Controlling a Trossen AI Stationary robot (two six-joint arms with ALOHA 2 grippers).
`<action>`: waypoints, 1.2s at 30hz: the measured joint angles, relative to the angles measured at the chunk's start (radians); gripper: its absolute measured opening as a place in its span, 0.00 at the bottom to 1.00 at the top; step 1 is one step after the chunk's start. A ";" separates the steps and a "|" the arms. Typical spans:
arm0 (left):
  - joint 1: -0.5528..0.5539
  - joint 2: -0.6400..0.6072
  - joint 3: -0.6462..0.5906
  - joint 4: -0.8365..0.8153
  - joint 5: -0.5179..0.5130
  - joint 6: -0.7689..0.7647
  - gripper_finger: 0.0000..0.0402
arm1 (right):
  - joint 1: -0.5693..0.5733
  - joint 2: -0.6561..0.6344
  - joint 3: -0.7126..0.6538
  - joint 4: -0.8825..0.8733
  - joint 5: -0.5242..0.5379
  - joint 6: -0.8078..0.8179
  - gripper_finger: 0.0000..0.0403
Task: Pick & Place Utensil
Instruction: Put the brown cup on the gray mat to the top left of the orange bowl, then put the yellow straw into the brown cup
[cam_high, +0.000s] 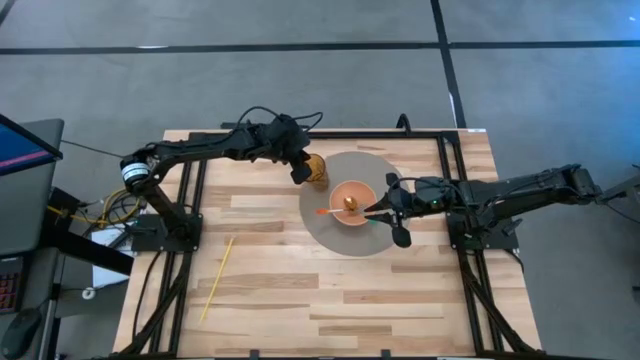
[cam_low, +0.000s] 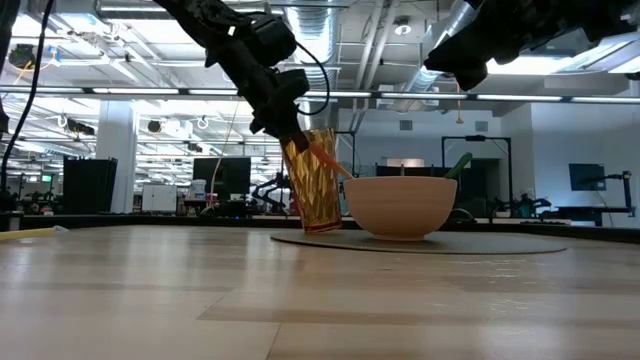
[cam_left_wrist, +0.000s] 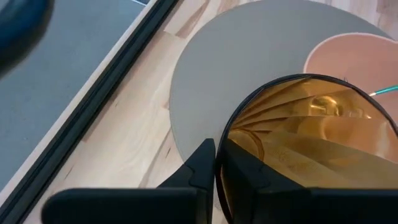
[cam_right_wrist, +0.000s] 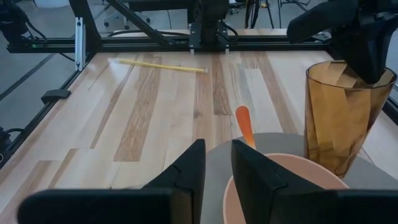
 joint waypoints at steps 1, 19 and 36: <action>0.000 0.000 0.000 0.001 0.001 0.000 0.07 | 0.000 0.000 0.000 0.000 0.000 0.000 0.18; -0.008 -0.112 -0.002 0.082 -0.008 0.008 0.33 | 0.000 0.000 0.000 0.000 0.000 -0.002 0.18; -0.369 -0.511 -0.133 -0.422 -0.185 -0.379 0.29 | 0.000 0.000 0.000 0.000 0.000 0.000 0.18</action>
